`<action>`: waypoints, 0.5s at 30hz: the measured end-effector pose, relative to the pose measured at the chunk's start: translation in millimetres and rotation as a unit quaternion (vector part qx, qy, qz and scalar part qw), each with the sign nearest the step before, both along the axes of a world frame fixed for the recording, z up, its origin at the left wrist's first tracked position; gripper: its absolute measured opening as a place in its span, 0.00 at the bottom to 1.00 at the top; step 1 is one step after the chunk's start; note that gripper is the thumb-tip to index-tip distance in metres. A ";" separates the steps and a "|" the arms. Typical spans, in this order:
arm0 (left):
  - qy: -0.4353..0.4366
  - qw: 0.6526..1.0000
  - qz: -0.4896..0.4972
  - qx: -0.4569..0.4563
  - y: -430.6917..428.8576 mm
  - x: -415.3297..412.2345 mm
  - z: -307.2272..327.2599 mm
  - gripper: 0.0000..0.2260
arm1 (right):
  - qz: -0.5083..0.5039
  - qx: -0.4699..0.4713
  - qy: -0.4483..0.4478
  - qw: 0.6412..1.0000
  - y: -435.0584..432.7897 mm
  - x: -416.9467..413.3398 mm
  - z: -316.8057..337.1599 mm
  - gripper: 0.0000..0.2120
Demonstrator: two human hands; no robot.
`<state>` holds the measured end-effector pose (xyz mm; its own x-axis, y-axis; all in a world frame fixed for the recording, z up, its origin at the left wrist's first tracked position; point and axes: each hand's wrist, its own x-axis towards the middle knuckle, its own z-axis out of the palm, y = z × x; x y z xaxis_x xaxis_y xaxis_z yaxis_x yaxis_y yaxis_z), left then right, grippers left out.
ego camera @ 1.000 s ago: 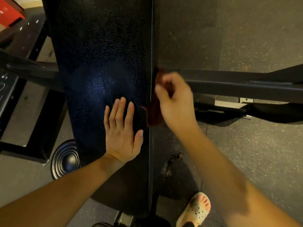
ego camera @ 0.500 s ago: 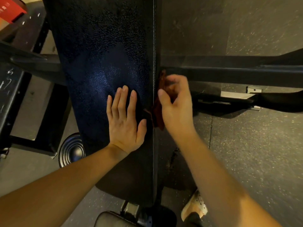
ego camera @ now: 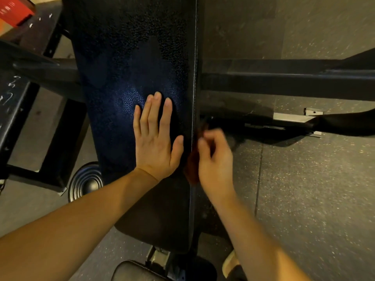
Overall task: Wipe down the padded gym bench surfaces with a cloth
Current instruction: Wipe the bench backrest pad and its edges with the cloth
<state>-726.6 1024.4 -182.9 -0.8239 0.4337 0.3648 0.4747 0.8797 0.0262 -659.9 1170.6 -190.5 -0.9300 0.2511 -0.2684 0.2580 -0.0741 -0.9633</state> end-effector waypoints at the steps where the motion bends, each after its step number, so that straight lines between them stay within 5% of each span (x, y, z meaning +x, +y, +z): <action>1: -0.002 1.000 0.001 -0.002 0.7 0.1 1.5 0.31 | 0.039 -0.015 -0.065 0.997 -5.7 27.8 -12.0 0.06; 4: -0.024 1.000 0.003 -0.003 0.7 8.4 10.6 0.30 | 0.132 0.014 -0.185 0.974 -6.8 63.6 -25.2 0.08; 9: -0.085 0.996 0.003 0.022 -19.6 75.4 9.3 0.33 | -0.030 0.026 0.034 0.999 4.0 -17.4 2.2 0.08; 11: -0.088 0.996 -0.010 -0.009 -36.7 101.2 2.2 0.35 | -0.072 0.014 0.054 0.996 -6.5 -10.1 -7.7 0.09; 15: -0.113 0.988 -0.023 -0.105 -57.7 122.1 -11.2 0.44 | 0.038 -0.025 -0.146 0.988 -40.2 107.8 -73.2 0.09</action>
